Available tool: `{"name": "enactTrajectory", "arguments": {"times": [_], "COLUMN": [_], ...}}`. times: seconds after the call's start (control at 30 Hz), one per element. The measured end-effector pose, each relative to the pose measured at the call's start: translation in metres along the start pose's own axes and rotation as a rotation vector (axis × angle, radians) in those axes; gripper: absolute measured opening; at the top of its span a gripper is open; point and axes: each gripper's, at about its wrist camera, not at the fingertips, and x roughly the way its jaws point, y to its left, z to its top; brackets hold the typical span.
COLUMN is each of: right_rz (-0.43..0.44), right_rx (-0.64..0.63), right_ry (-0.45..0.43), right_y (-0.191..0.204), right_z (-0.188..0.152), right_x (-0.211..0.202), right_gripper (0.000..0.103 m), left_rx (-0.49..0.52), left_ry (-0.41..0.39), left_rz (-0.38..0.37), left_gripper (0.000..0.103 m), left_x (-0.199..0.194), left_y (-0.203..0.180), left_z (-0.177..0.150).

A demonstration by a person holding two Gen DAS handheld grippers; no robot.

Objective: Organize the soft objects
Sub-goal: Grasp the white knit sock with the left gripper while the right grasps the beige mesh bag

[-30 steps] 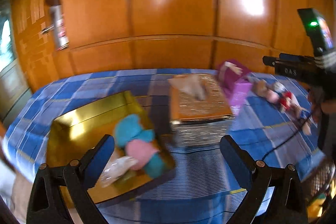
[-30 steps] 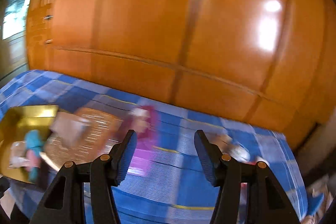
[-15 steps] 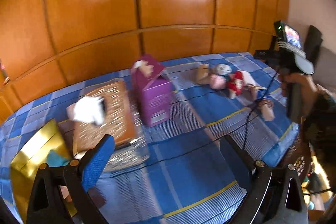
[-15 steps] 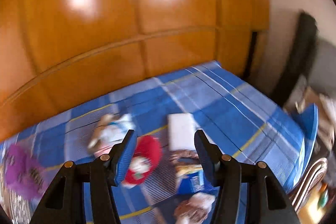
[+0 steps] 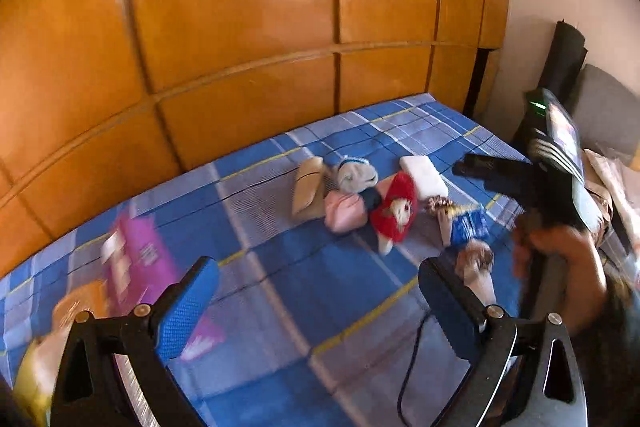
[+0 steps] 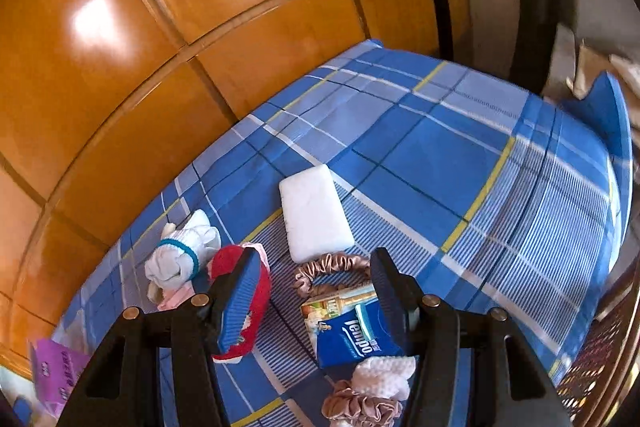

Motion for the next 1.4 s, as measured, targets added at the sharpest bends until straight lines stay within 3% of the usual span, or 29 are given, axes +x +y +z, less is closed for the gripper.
{"name": "enactTrajectory", "arguments": {"times": [0.17,0.23,0.3,0.43,0.5,0.67,0.77,0.9,1.03,1.4], "right_rz": [0.029,0.034,0.045,0.07,0.078,0.094,0.093,0.097,0.109,0.17], "right_rx": [0.072,0.082,0.088,0.098,0.107,0.122,0.122,0.118,0.089,-0.16], "right_ry": [0.04,0.044,0.049,0.067,0.071,0.085,0.088,0.092,0.11,0.201], "right_y": [-0.013,-0.014,-0.015,-0.016,-0.018,-0.02,-0.02,-0.02,-0.014,0.046], "right_z": [0.002,0.002,0.002,0.002,0.002,0.003,0.002,0.002,0.0,-0.009], "right_x": [0.007,0.008,0.008,0.011,0.012,0.014,0.014,0.015,0.018,0.029], "right_gripper": [0.057,0.057,0.057,0.058,0.058,0.058,0.058,0.058,0.058,0.057], "left_rx": [-0.069,-0.085,-0.076,-0.035,-0.025,-0.002,-0.002,-0.061,-0.138,-0.254], "left_ry": [0.093,0.115,0.136,0.177,0.213,0.28,0.359,0.285,0.22,0.143], "left_rz": [-0.023,-0.037,-0.043,-0.039,-0.035,-0.013,-0.029,-0.083,-0.089,0.07], "left_gripper": [0.1,0.094,0.085,0.082,0.075,0.073,0.043,0.04,0.04,0.04], "left_x": [0.064,0.084,0.104,0.144,0.165,0.211,0.238,0.22,0.189,0.135], "left_y": [0.002,0.001,-0.006,-0.021,-0.026,-0.036,-0.036,-0.022,0.003,0.076], "left_z": [0.043,0.056,0.068,0.087,0.093,0.1,0.096,0.102,0.113,0.137]}}
